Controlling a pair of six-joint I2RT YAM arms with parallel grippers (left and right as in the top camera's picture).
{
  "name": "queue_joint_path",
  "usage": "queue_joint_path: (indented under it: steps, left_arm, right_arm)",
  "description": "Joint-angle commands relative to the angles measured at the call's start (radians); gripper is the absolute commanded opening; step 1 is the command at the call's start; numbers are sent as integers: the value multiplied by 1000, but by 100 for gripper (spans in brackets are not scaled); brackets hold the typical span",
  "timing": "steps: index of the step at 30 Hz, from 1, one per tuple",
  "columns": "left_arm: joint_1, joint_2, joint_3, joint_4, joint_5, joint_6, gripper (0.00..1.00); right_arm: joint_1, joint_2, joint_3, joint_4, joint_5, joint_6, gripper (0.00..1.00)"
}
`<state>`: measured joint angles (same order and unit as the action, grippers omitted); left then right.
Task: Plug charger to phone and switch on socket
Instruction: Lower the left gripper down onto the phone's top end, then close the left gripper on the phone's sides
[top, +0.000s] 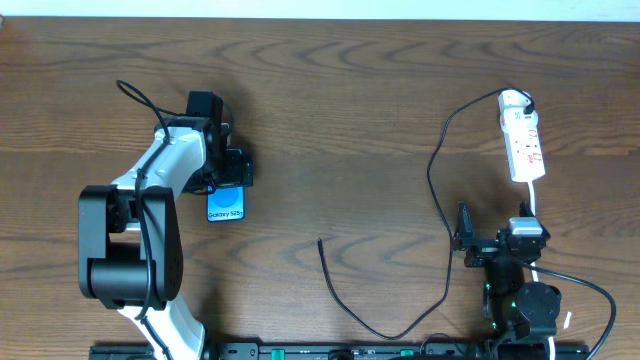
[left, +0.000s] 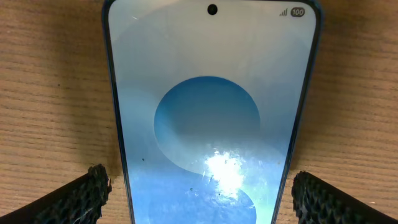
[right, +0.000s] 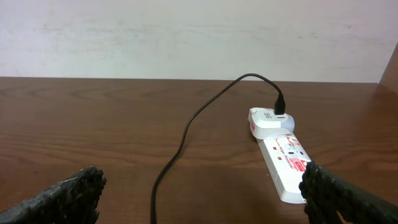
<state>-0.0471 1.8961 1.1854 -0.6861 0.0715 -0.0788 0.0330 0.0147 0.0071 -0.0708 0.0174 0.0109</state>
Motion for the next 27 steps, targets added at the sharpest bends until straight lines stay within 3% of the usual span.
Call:
queue_joint_path:
  steps: [1, 27]
  left_arm:
    - [2, 6, -4, 0, -16, -9, 96]
    - [2, 6, -79, 82, -72, -5, 96]
  right_arm:
    - [8, -7, -2, -4, -5, -5, 99]
    - [8, -7, -2, -4, -5, -5, 99]
